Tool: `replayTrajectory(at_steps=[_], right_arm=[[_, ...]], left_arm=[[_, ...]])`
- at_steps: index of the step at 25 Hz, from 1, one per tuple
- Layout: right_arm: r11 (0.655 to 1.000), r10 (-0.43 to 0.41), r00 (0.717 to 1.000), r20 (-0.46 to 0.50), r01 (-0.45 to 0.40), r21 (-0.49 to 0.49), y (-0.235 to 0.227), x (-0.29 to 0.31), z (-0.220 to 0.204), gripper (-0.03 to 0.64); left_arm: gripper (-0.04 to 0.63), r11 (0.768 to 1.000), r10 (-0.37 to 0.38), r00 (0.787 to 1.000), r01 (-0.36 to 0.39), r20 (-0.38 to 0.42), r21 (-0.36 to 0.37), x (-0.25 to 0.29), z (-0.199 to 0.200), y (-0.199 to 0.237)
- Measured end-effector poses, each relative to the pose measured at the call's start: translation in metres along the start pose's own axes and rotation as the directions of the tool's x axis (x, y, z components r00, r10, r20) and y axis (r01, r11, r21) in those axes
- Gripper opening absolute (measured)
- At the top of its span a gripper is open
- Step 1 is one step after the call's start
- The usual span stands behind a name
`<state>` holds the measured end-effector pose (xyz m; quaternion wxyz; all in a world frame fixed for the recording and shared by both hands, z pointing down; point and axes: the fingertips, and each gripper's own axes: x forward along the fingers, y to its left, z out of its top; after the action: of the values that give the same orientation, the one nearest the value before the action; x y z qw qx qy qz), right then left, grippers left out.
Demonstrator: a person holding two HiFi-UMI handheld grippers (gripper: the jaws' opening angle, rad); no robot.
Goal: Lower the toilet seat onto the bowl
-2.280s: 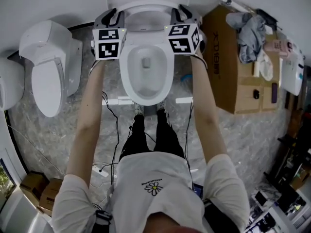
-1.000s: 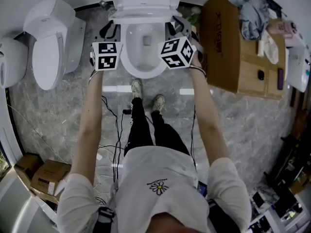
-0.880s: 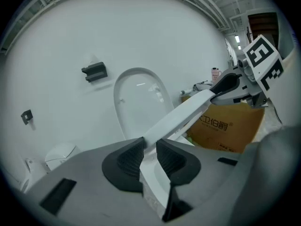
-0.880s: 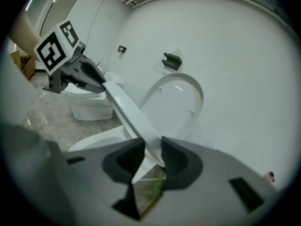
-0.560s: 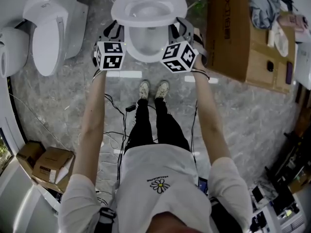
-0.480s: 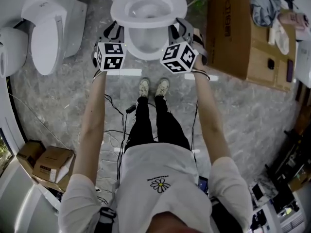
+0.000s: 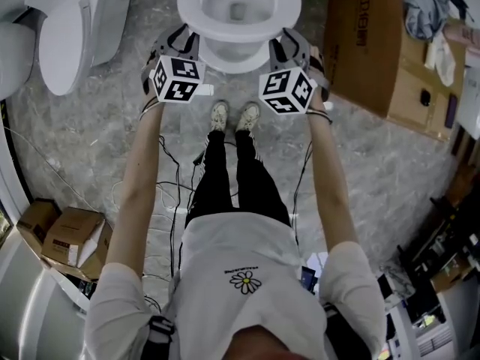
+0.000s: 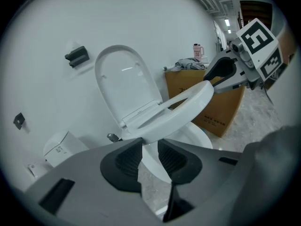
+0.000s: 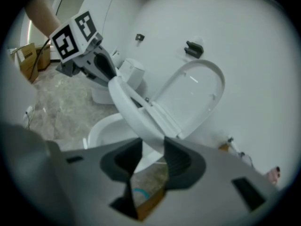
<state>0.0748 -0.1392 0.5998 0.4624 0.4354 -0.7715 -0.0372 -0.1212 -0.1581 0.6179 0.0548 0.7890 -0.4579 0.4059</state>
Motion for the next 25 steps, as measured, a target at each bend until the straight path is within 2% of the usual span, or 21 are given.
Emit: replayTrajectory(at_steps=[12, 25], right_arm=[[0.998, 0.065, 0.993, -0.095, -0.067, -0.017, 0.042, 0.012, -0.041, 0.175], [0.981, 0.188, 0.963, -0.191, -0.192, -0.002, 0.094, 0.031, -0.083, 0.192]], left_arm=[[0.140, 0.989, -0.126, 0.988, 0.131, -0.084, 0.062, 0.014, -0.047, -0.034], [0.156, 0.952, -0.259, 0.940, 0.287, -0.221, 0.106, 0.034, -0.105, -0.069]])
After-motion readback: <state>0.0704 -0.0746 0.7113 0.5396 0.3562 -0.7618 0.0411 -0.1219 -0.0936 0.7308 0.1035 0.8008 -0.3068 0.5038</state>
